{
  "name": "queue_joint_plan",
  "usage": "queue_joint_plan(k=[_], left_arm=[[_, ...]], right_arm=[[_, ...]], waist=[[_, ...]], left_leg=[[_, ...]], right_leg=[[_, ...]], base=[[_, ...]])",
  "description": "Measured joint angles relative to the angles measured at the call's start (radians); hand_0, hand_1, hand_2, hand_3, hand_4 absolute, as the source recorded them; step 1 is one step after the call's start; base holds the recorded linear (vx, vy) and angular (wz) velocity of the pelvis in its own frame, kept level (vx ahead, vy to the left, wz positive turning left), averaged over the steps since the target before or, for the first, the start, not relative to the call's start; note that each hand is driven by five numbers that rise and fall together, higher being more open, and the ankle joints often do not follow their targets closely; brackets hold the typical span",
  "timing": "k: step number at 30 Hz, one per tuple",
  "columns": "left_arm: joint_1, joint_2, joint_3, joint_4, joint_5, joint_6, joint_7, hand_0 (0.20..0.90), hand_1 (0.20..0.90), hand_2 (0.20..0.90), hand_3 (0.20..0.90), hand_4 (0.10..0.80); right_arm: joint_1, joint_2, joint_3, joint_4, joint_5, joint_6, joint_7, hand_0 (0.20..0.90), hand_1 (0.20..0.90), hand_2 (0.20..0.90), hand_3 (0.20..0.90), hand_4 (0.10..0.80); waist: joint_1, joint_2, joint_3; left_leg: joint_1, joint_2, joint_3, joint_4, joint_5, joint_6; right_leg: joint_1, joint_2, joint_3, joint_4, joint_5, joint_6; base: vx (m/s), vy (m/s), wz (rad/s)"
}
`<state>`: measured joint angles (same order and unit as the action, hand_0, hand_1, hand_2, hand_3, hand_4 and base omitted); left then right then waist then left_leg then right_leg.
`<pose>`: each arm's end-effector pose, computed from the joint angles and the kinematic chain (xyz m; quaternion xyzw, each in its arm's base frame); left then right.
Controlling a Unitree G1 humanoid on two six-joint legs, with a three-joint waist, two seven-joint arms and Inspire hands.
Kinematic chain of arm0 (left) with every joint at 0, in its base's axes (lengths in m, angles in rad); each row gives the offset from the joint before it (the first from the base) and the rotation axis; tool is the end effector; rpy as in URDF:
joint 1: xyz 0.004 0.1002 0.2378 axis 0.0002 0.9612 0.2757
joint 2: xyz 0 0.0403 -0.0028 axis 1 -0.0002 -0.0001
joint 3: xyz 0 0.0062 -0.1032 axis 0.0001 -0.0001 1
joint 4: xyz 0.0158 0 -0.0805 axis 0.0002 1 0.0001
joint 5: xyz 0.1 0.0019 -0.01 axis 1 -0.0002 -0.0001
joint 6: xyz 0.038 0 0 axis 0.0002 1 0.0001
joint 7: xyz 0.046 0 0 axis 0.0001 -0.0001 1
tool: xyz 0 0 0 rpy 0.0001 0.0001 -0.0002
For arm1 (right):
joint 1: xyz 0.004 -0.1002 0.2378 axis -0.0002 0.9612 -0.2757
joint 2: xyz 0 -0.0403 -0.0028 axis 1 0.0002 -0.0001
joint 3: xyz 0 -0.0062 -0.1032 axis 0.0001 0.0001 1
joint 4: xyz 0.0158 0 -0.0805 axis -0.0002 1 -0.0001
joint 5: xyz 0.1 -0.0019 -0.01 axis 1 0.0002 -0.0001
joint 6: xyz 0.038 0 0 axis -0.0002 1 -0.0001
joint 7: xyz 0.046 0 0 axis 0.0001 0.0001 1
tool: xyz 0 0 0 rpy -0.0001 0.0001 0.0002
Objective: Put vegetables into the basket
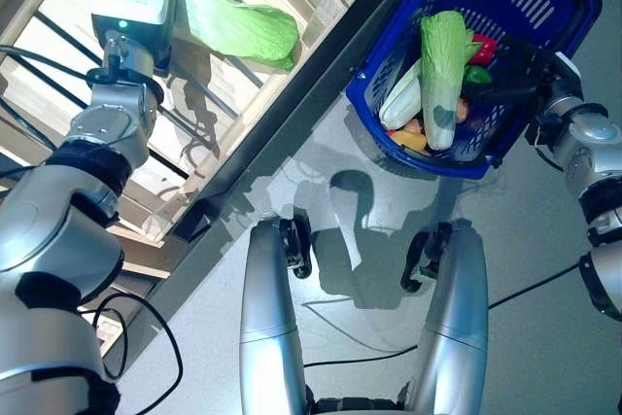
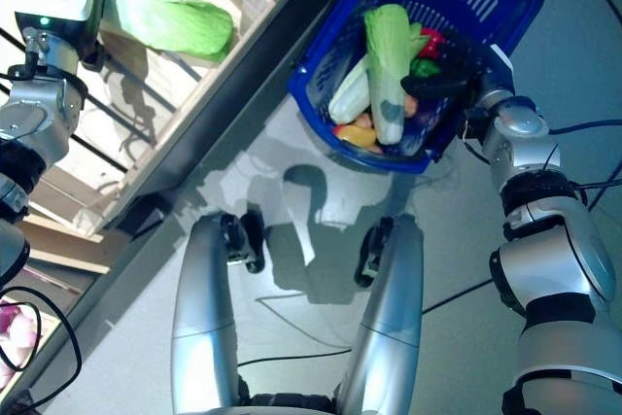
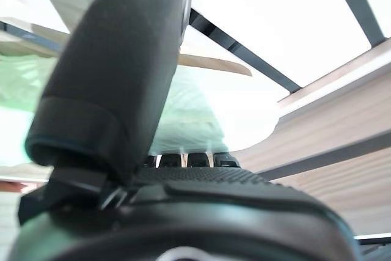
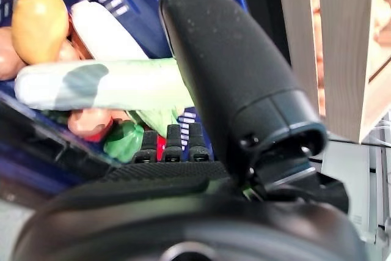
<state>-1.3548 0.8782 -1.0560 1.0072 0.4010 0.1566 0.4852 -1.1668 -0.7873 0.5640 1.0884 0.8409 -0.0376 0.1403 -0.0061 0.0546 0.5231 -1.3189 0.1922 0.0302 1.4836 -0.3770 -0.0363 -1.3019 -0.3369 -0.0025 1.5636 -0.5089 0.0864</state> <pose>0.3525 0.2689 0.2633 0.7745 -0.1355 0.2566 0.5621 0.3485 -0.2827 0.2281 -0.0800 -0.0392 -0.0334 0.9955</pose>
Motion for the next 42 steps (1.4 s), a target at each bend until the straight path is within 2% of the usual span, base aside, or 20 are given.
queue_joint_plan(k=[3, 4, 8, 14, 18, 25, 29, 32, 33, 35, 38, 42], left_arm=[[-0.015, 0.001, 0.000, -0.017, 0.000, 0.022, -0.012, 0.900, 0.900, 0.900, 0.900, 0.800], [-0.028, 0.001, -0.007, -0.028, -0.002, 0.040, -0.027, 0.302, 0.302, 0.302, 0.302, 0.402], [-0.046, 0.001, -0.007, -0.035, -0.004, 0.097, -0.050, 0.300, 0.300, 0.300, 0.300, 0.400], [-0.046, 0.001, 0.011, -0.020, -0.022, 0.171, -0.083, 0.300, 0.300, 0.300, 0.300, 0.400], [-0.043, 0.006, 0.047, -0.001, -0.024, 0.170, -0.085, 0.300, 0.300, 0.300, 0.300, 0.400], [0.030, 0.016, 0.092, 0.032, -0.017, 0.089, -0.099, 0.300, 0.300, 0.300, 0.300, 0.400], [0.098, 0.055, 0.165, 0.024, -0.047, 0.030, -0.100, 0.300, 0.300, 0.300, 0.300, 0.400], [0.150, 0.085, 0.293, 0.008, -0.124, -0.034, -0.109, 0.300, 0.300, 0.300, 0.300, 0.400], [0.211, 0.085, 0.384, -0.019, -0.170, -0.065, -0.123, 0.300, 0.300, 0.300, 0.300, 0.400], [0.290, 0.105, 0.437, -0.037, -0.214, -0.101, -0.134, 0.300, 0.300, 0.300, 0.300, 0.400], [0.419, 0.131, 0.562, -0.088, -0.254, -0.163, -0.189, 0.300, 0.300, 0.300, 0.300, 0.400], [0.530, 0.106, 0.607, -0.125, -0.279, -0.197, -0.239, 0.300, 0.300, 0.300, 0.300, 0.400]], right_arm=[[0.001, -0.001, 0.000, -0.002, 0.000, -0.003, 0.000, 0.900, 0.900, 0.900, 0.900, 0.800], [0.007, -0.011, 0.000, -0.018, 0.001, -0.006, 0.000, 0.900, 0.900, 0.900, 0.900, 0.800], [0.007, -0.027, 0.000, -0.059, 0.036, -0.054, 0.000, 0.900, 0.900, 0.900, 0.900, 0.800], [0.019, -0.032, -0.003, -0.156, 0.036, -0.112, 0.004, 0.900, 0.900, 0.900, 0.900, 0.800], [0.029, -0.039, -0.007, -0.183, 0.035, -0.118, 0.005, 0.900, 0.900, 0.900, 0.900, 0.800], [0.094, -0.044, -0.014, -0.263, 0.033, -0.119, 0.017, 0.900, 0.900, 0.900, 0.900, 0.800], [0.126, -0.049, -0.029, -0.348, 0.031, -0.119, 0.043, 0.900, 0.900, 0.900, 0.900, 0.800], [0.153, -0.048, -0.064, -0.387, 0.029, -0.116, 0.061, 0.900, 0.900, 0.900, 0.900, 0.800], [0.204, -0.039, -0.098, -0.415, 0.030, -0.112, 0.070, 0.900, 0.900, 0.900, 0.900, 0.800], [0.273, -0.017, -0.118, -0.449, 0.029, -0.111, 0.084, 0.900, 0.900, 0.900, 0.900, 0.800], [0.398, 0.027, -0.214, -0.521, 0.003, -0.087, 0.095, 0.900, 0.900, 0.900, 0.900, 0.800], [0.465, 0.089, -0.272, -0.543, -0.051, -0.058, 0.096, 0.900, 0.900, 0.900, 0.900, 0.800]], waist=[[0.005, 0.000, 0.000], [0.008, 0.000, 0.000], [0.011, 0.000, 0.000], [-0.006, 0.000, 0.000], [-0.005, 0.000, 0.000], [-0.012, -0.003, 0.000], [-0.018, -0.007, -0.002], [-0.017, -0.012, -0.003], [-0.014, -0.020, -0.004], [-0.010, -0.045, -0.039], [-0.015, -0.076, -0.072], [-0.013, -0.086, -0.093]], left_leg=[[-0.019, 0.003, -0.002, 0.009, 0.006, 0.000], [-0.029, 0.010, -0.002, 0.016, 0.007, 0.001], [-0.059, 0.026, -0.004, 0.032, 0.014, 0.001], [-0.055, 0.032, -0.006, 0.023, 0.023, -0.005], [-0.031, 0.033, -0.002, -0.002, 0.026, -0.009], [0.159, 0.032, 0.014, -0.139, 0.033, -0.022], [0.336, 0.030, 0.033, -0.262, 0.039, -0.031], [0.463, 0.027, 0.042, -0.352, 0.051, -0.043], [0.531, 0.021, 0.048, -0.403, 0.058, -0.050], [0.611, 0.013, 0.058, -0.477, 0.064, -0.059], [0.729, 0.007, 0.056, -0.602, 0.094, -0.073], [0.847, -0.007, 0.061, -0.729, 0.129, -0.079]], right_leg=[[-0.020, 0.000, 0.001, 0.014, 0.001, -0.005], [-0.030, 0.001, 0.000, 0.022, 0.001, -0.007], [-0.059, 0.000, 0.000, 0.045, 0.001, -0.014], [-0.059, 0.001, -0.008, 0.044, 0.001, -0.024], [-0.037, -0.001, -0.018, 0.023, 0.000, -0.029], [0.172, -0.001, -0.071, -0.121, 0.008, -0.016], [0.347, 0.006, -0.097, -0.243, 0.016, -0.003], [0.476, 0.013, -0.123, -0.330, 0.026, -0.001], [0.536, 0.016, -0.126, -0.374, 0.031, 0.003], [0.598, 0.021, -0.126, -0.431, 0.034, 0.007], [0.726, 0.030, -0.169, -0.542, 0.049, 0.007], [0.838, 0.038, -0.192, -0.659, 0.079, 0.016]], base=[[-0.017, -0.010, 0.01], [-0.038, -0.033, 0.00], [-0.028, -0.040, 0.02], [-0.008, -0.013, -0.01], [-0.004, -0.008, 0.00], [0.039, -0.016, 0.01], [0.072, -0.040, -0.02], [0.133, -0.058, -0.02], [0.116, -0.055, -0.07], [0.126, -0.059, -0.10], [0.119, -0.052, 0.08], [0.125, -0.055, 0.03]])
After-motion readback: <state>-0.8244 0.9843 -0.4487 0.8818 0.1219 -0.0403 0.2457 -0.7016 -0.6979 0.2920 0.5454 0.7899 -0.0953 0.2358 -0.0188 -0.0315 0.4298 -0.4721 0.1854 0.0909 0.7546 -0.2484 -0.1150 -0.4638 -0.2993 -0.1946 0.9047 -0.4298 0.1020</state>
